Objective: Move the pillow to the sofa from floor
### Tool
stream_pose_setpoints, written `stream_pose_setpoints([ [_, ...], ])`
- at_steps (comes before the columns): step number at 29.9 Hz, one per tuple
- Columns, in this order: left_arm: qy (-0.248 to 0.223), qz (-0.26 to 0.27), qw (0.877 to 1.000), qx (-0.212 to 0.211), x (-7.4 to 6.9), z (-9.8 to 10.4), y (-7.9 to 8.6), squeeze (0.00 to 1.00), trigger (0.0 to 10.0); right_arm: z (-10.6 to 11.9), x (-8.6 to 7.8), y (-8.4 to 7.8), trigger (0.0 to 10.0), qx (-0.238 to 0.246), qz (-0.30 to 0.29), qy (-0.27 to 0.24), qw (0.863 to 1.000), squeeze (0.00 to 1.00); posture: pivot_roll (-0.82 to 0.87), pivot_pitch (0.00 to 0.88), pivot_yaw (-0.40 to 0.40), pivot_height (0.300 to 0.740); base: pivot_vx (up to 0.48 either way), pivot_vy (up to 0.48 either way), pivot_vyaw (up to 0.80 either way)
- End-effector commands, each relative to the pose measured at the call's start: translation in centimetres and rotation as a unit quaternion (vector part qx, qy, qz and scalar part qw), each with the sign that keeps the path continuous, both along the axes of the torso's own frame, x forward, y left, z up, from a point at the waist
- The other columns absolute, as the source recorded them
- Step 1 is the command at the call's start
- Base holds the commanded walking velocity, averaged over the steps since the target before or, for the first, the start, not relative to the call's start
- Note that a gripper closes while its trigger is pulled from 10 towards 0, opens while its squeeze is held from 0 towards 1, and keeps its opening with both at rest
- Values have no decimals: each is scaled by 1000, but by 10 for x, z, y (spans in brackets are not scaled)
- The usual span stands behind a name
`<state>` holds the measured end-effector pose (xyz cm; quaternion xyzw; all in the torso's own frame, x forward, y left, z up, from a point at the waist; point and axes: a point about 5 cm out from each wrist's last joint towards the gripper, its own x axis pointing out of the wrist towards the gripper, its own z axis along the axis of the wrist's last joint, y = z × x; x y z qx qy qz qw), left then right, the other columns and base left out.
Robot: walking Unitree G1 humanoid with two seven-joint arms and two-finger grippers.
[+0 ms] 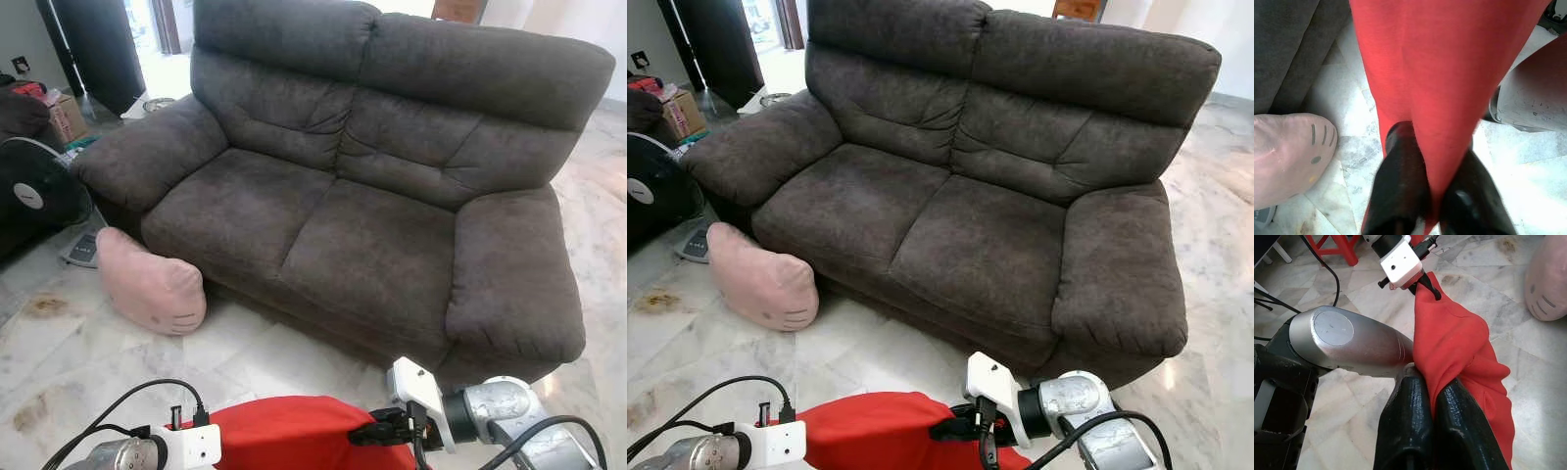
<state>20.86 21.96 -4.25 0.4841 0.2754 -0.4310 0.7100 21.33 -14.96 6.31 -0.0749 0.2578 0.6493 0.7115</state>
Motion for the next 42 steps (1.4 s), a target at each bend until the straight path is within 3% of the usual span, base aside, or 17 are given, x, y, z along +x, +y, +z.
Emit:
stream_pose_setpoints([
  [1,-5,-4,1000,2,4,2,-1,0,0,18,6,7,10000,36,13,-36,999,0,113,30,-90,740,0,0,0],
  [14,-22,18,999,-16,5,4,0,0,0,10,7,7,10000,39,-10,-31,999,0,116,36,-89,740,0,0,0],
  [18,-81,77,993,-46,20,17,4,0,0,4,14,3,10000,30,-49,-46,997,0,115,40,-86,740,0,0,0],
  [20,-156,129,976,-74,39,36,7,0,471,-4,26,-3,10000,8,-116,-74,990,0,120,42,-88,740,0,0,0],
  [21,-156,129,976,-74,39,36,7,0,471,-4,26,-3,10000,8,-116,-74,990,0,120,42,-88,740,0,0,0],
  [22,-195,155,964,-96,49,48,8,0,10000,-9,33,-8,10000,-11,-154,-98,983,0,120,42,-88,740,0,0,0],
  [26,-256,178,939,-142,64,70,3,0,10000,-16,47,-17,10000,-42,-248,-130,959,0,123,44,-88,740,0,0,0],
  [27,-256,178,939,-142,64,70,3,0,10000,-16,47,-17,10000,-42,-248,-130,959,0,123,44,-88,740,0,0,0],
  [28,-292,201,918,-180,71,85,-2,0,10000,-17,55,-23,10000,-52,-305,-147,939,0,123,44,-88,740,0,0,0],
  [31,-330,230,884,-236,78,102,-13,0,10000,-17,59,-27,10000,-44,-373,-162,913,0,127,43,-88,740,0,0,0],
  [35,-379,307,824,-288,83,125,-21,0,10000,-17,61,-32,10000,-7,-458,-174,872,0,128,42,-88,740,0,0,0],
  [36,-379,307,824,-288,83,125,-21,0,10000,-17,61,-32,10000,-7,-458,-174,872,0,128,42,-88,740,0,0,0],
  [37,-393,328,805,-300,85,131,-22,0,10000,-14,59,-31,10000,18,-484,-170,858,0,128,42,-88,740,0,0,0],
  [38,-423,355,767,-326,86,146,-28,0,10000,-6,54,-27,10000,64,-520,-172,834,0,126,40,-90,740,0,0,0],
  [39,-423,355,767,-326,86,146,-28,0,10000,-6,54,-27,10000,64,-520,-172,834,0,126,40,-90,740,0,0,0],
  [40,-441,363,745,-345,85,157,-35,0,10000,-1,51,-25,10000,83,-544,-181,815,0,125,38,-90,740,0,0,0],
  [42,-457,355,733,-359,84,167,-43,0,10000,3,49,-25,10000,93,-561,-186,801,0,124,36,-91,740,0,0,0],
])
